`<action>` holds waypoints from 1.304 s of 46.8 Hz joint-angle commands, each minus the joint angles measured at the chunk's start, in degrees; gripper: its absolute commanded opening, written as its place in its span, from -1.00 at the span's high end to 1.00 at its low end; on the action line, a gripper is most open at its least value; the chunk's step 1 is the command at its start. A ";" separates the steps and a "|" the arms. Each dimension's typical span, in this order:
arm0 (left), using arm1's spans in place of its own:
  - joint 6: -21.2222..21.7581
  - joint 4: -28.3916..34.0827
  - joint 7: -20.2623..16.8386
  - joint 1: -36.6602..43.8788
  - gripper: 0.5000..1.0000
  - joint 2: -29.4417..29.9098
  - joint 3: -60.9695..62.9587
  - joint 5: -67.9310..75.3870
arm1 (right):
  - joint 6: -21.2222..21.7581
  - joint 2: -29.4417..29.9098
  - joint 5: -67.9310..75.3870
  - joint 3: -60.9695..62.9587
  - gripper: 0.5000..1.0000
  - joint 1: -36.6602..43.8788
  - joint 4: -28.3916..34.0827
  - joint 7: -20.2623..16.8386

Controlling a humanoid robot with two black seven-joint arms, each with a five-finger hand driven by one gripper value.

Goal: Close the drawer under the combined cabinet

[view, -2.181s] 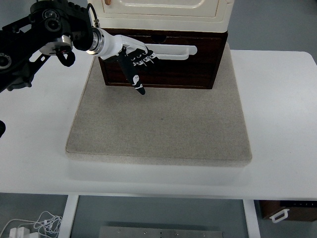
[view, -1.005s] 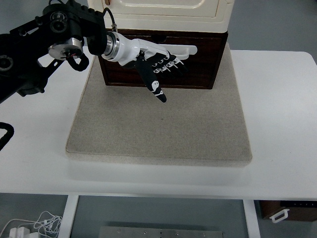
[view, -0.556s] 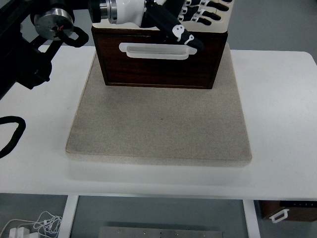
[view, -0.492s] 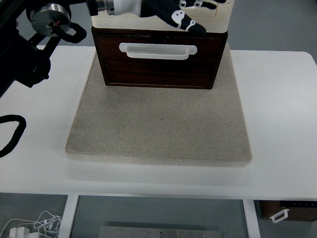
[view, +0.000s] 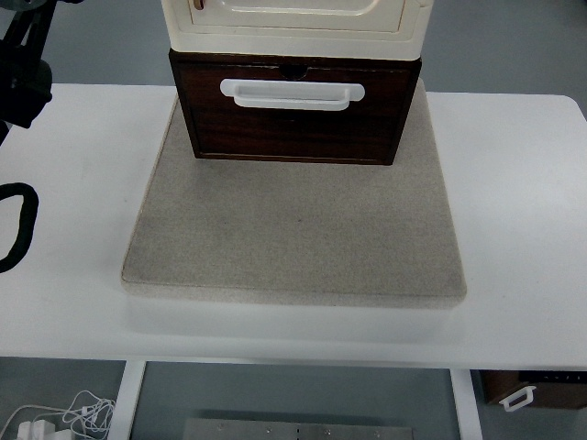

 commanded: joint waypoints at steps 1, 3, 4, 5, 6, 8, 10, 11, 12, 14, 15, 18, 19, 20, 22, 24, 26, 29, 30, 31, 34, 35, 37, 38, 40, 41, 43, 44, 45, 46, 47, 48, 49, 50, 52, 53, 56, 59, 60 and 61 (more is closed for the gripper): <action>0.28 1.86 -0.19 0.09 -1.00 1.13 -3.58 -0.37 | 0.03 0.00 0.00 0.00 -0.81 -0.01 0.00 -0.01; 0.72 2.92 -0.19 0.09 -1.00 1.57 -5.25 -0.37 | -0.05 0.00 0.00 0.00 -0.81 -0.01 0.00 -0.01; 1.07 3.45 -0.19 0.00 -1.00 1.66 -5.78 -0.37 | -0.05 0.00 0.00 0.00 -0.81 -0.01 0.00 -0.01; 1.69 4.15 -0.19 0.00 -1.00 1.92 -6.31 -0.37 | 0.03 0.00 0.00 0.00 -0.81 -0.01 0.00 -0.01; 2.30 4.94 -0.19 0.00 -1.00 2.10 -6.75 -0.37 | -0.05 0.00 0.00 0.00 -0.81 -0.01 0.00 -0.01; 4.14 6.43 -0.28 -0.17 -1.00 2.54 -7.54 -0.46 | -0.05 0.00 0.00 0.00 -0.81 -0.01 0.00 -0.01; 5.64 7.75 -0.28 -0.35 -1.00 2.98 -8.16 -0.46 | -0.05 0.00 0.00 0.00 -0.81 -0.01 0.00 -0.01; 6.26 8.45 -0.28 -0.44 -1.00 3.24 -8.33 -0.54 | 0.03 0.00 0.00 0.00 -0.81 -0.01 0.00 -0.01; 6.78 9.16 -0.28 -0.52 -1.00 3.42 -8.51 -0.63 | 0.03 0.00 0.00 0.00 -0.81 -0.01 0.00 -0.01; 7.75 10.65 -0.28 -0.52 -1.00 3.77 -8.69 -0.98 | -0.05 0.00 0.00 0.00 -0.81 -0.01 0.00 -0.01; 8.45 11.44 -0.28 -0.52 -1.00 4.03 -8.77 -1.24 | -0.05 0.00 0.00 0.00 -0.81 -0.01 0.00 -0.01; 11.00 13.55 -0.28 -0.70 -1.00 5.17 -8.69 -1.60 | 0.03 0.00 0.00 0.00 -0.81 -0.01 0.00 -0.01; 12.14 14.17 -0.28 -0.87 -1.00 5.44 -8.60 -1.77 | -0.05 0.00 0.00 0.00 -0.81 -0.01 0.00 -0.01; 13.19 14.96 -0.28 -0.96 -1.00 5.79 -8.43 -1.86 | -0.05 0.00 0.00 0.00 -0.81 -0.01 0.00 -0.01; 15.22 16.63 -0.28 -0.96 -1.00 6.06 -8.34 -2.04 | -0.05 0.00 0.00 0.00 -0.81 -0.01 0.00 -0.01; 16.63 18.21 -0.28 -0.96 -1.00 6.14 -7.99 -2.13 | -0.05 0.00 0.00 0.00 -0.81 -0.01 0.00 -0.01; 17.51 19.70 -0.19 -0.96 -1.00 6.15 -7.90 -2.21 | -0.05 0.00 0.00 0.00 -0.81 -0.01 0.00 -0.01; 18.39 21.90 -0.02 -0.70 -1.00 6.23 -7.90 -2.65 | 0.03 0.00 0.00 0.00 -0.81 -0.01 0.00 -0.01; 18.48 22.78 0.07 -0.70 -1.00 6.41 -7.90 -2.83 | -0.05 0.00 0.00 0.08 -0.81 -0.01 0.00 -0.01; 18.65 23.74 0.16 -0.61 -1.00 6.50 -7.81 -3.09 | 0.03 0.00 0.00 0.08 -0.81 -0.01 0.00 -0.01; 18.92 26.64 0.16 -0.61 -1.00 6.58 -7.81 -4.14 | -0.05 0.00 0.00 0.08 -0.81 -0.01 0.00 -0.01; 19.01 27.61 0.25 -0.61 -1.00 6.58 -7.81 -4.58 | -0.05 0.00 0.00 0.08 -0.81 -0.01 0.00 -0.01; 19.36 29.20 0.42 -0.53 -1.00 6.58 -7.81 -5.72 | 0.03 0.00 0.00 0.08 -0.81 -0.01 0.00 -0.01; 19.53 30.07 0.42 -0.44 -1.00 6.58 -7.72 -6.34 | -0.05 0.00 0.00 0.08 -0.81 -0.01 0.00 -0.01; 20.06 31.48 0.77 -0.26 -1.00 6.67 -7.63 -7.48 | -0.05 0.00 0.00 0.08 -0.81 -0.01 0.00 -0.01; 20.32 32.27 0.95 -0.17 -1.00 6.67 -7.46 -7.84 | -0.05 0.00 0.00 0.08 -0.81 -0.01 0.00 -0.01; 20.94 33.77 1.21 0.00 -1.00 6.76 -7.02 -8.19 | 0.03 0.00 0.00 0.08 -0.81 -0.01 0.00 -0.01; 21.20 34.56 1.39 0.00 -1.00 6.76 -6.67 -8.28 | -0.05 0.00 0.00 0.08 -0.81 -0.01 0.00 -0.01; 21.38 35.26 1.56 0.09 -1.00 6.67 -6.32 -8.28 | 0.03 0.00 0.00 0.08 -0.81 -0.01 0.00 -0.01; 21.55 36.05 1.83 0.09 -1.00 6.67 -6.05 -8.19 | -0.05 0.00 0.00 0.08 -0.81 -0.01 0.00 -0.01; 21.82 37.02 2.09 0.18 -1.00 6.59 -5.79 -8.28 | 0.03 0.00 0.00 0.08 -0.81 -0.01 0.00 -0.01; 21.91 37.98 2.35 0.18 -1.00 6.41 -5.53 -8.28 | -0.05 0.00 0.00 0.08 -0.81 -0.01 0.00 -0.01; 21.91 38.86 2.62 0.18 -1.00 6.23 -5.44 -8.28 | -0.05 0.00 0.00 0.08 -0.81 -0.01 0.00 -0.01; 21.91 39.83 2.88 0.09 -1.00 6.15 -5.44 -8.28 | 0.03 0.00 0.00 0.08 -0.81 -0.01 0.00 -0.01; 21.91 41.67 3.23 0.00 -1.00 6.15 -5.44 -8.37 | -0.05 0.00 0.00 0.00 -0.81 -0.01 0.00 -0.01; 21.91 42.55 3.24 0.00 -1.00 5.97 -5.44 -8.45 | 0.03 0.00 0.00 0.08 -0.81 -0.01 0.00 -0.01; 21.73 43.88 3.32 0.00 -1.00 5.88 -5.44 -10.20 | 0.03 0.00 0.00 0.00 -0.81 -0.01 0.00 -0.01; 21.64 44.41 4.29 0.09 -1.00 5.36 -5.09 -13.10 | 0.03 0.00 0.00 0.17 -0.81 -0.01 0.00 -0.01; 21.64 44.50 4.90 0.18 -1.00 5.01 -4.91 -14.07 | 0.03 0.00 0.00 0.17 -0.81 -0.01 0.00 -0.01; 21.64 44.50 5.60 0.35 -1.00 4.74 -4.73 -14.86 | 0.03 0.00 0.00 0.17 -0.81 -0.01 0.00 -0.01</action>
